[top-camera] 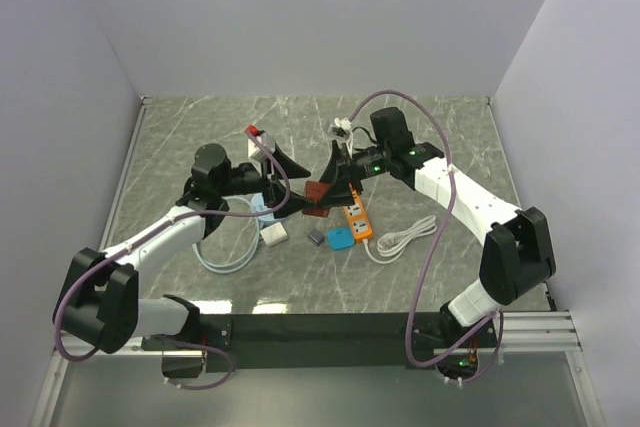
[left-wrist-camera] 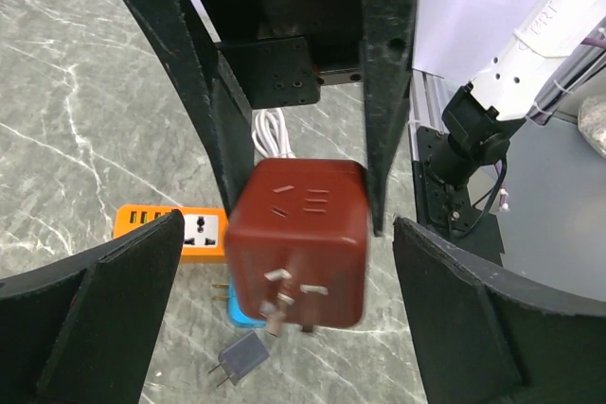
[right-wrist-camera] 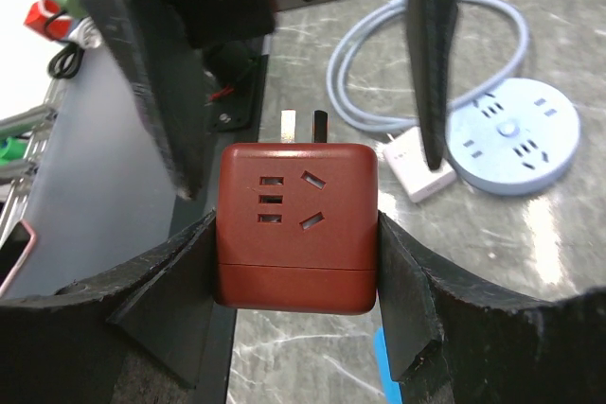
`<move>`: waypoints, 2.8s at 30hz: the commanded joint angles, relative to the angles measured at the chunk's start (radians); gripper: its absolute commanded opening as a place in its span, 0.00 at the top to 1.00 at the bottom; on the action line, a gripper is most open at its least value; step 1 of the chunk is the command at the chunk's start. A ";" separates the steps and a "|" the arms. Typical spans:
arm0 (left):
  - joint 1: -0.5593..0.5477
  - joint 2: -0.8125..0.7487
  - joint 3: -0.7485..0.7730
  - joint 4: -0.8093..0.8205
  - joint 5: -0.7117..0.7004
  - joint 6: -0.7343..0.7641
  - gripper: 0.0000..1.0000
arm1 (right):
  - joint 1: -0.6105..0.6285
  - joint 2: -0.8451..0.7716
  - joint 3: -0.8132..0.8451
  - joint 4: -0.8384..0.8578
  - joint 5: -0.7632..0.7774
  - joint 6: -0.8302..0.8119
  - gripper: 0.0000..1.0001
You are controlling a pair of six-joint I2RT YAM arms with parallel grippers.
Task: Insert the plug
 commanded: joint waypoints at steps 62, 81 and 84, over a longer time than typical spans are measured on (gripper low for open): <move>-0.059 -0.133 -0.154 0.617 -0.115 -0.320 1.00 | -0.138 -0.099 -0.438 1.817 -0.040 1.184 0.02; -0.091 -0.091 -0.128 0.587 -0.206 -0.335 1.00 | -0.043 -0.271 -0.446 1.328 0.032 0.763 0.01; -0.096 -0.079 -0.128 0.609 -0.203 -0.351 1.00 | -0.015 -0.314 -0.414 1.121 0.078 0.586 0.01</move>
